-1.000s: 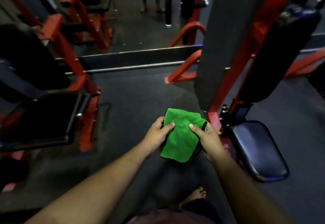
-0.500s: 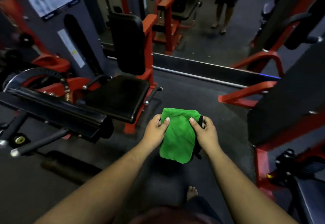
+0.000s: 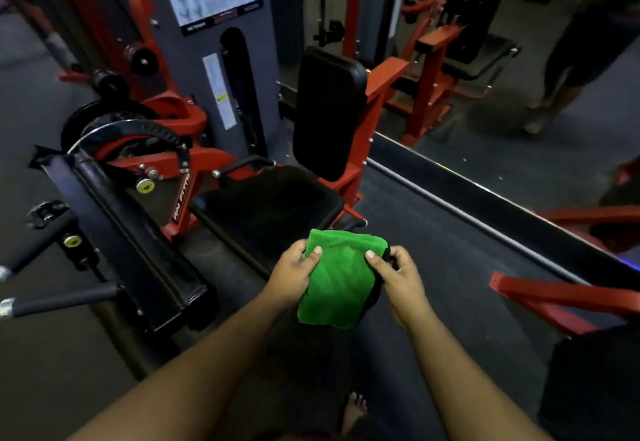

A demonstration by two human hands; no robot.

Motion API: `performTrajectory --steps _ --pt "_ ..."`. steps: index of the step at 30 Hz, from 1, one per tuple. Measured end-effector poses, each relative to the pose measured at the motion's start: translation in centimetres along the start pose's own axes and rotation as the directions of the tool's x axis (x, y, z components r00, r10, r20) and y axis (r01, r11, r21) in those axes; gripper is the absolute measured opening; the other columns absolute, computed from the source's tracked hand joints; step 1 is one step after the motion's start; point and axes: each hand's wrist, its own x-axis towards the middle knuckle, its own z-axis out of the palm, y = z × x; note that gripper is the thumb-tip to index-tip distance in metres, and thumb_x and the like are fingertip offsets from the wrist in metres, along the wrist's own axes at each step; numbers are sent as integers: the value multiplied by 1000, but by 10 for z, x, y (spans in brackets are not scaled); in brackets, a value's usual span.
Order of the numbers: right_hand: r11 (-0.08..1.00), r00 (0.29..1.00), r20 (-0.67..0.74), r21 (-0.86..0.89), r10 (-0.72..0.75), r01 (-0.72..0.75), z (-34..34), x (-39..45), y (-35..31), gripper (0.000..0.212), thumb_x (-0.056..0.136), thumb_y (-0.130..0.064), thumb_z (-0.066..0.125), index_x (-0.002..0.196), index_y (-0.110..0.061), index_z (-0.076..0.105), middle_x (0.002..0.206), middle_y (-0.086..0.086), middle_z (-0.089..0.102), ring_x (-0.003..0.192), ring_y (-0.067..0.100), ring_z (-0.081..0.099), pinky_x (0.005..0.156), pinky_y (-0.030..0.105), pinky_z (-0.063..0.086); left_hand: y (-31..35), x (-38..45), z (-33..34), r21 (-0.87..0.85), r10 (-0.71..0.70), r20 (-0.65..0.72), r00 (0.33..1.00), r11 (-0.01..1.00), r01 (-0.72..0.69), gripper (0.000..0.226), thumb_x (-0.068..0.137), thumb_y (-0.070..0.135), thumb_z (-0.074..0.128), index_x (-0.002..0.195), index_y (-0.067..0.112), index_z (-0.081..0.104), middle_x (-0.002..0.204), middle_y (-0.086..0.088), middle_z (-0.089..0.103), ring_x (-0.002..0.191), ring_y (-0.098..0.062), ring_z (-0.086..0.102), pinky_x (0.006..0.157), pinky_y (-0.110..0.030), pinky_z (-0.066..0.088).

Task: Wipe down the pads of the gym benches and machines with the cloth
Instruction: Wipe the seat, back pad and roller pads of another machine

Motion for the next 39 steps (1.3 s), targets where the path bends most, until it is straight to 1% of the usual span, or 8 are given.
performTrajectory --steps 4,12,19,26,32,34,36,39 --pt "995 987 160 -103 21 -4 16 69 -17 38 88 -2 76 118 -7 53 108 6 74 95 11 72 76 21 56 10 41 6 -21 -22 -226 974 1000 18 9 101 25 61 106 18 64 99 -2 73 92 -18 71 71 -24 57" --pt "858 953 302 -487 -8 161 94 211 -4 49 84 -13 83 123 -7 54 105 -4 62 98 13 62 71 4 46 -35 130 -28 -22 -143 -456 878 988 150 55 79 28 87 125 18 59 115 4 66 104 -12 65 87 -36 59" --pt "718 850 521 -621 78 315 176 284 33 77 82 -18 84 143 -11 38 135 6 52 126 21 54 107 37 47 -96 191 -53 -365 -373 -603 705 915 172 41 88 24 79 124 16 61 110 -2 72 98 -18 72 82 -42 63" --pt "559 685 713 -633 150 536 245 330 48 83 89 -27 78 155 -18 28 154 10 30 136 27 44 104 31 39 -117 230 -71 -539 -501 -689 524 837 92 26 91 16 75 113 18 61 101 0 71 94 -15 70 76 -30 61" --pt "456 402 901 -431 166 779 302 376 95 83 88 -33 76 155 -15 30 153 10 31 136 30 45 110 37 39 -149 261 -71 -588 -580 -767 274 806 62 19 93 16 71 108 16 60 104 -5 71 96 -23 70 69 -22 53" --pt "318 298 945 -325 133 890 316 386 119 84 88 -42 73 156 -17 32 158 13 30 142 34 39 114 50 35 -171 262 -66 -424 -510 -835 209 836 348 22 96 29 67 111 15 60 108 -4 68 100 -23 64 75 -30 50" --pt "141 161 977 -181 142 973 327 393 146 84 89 -57 63 158 -24 28 165 12 23 151 36 23 115 65 24 -196 261 -51 -261 -426 -899 106 713 650 29 99 41 56 114 17 60 114 -8 61 106 -29 57 84 -40 48" --pt "41 -99 967 92 234 995 332 400 185 81 93 -71 40 160 -32 19 170 10 10 156 39 5 114 74 11 -227 265 -26 -346 -423 -904 -67 631 694 33 102 43 46 122 19 55 124 -7 53 115 -31 51 90 -47 43"
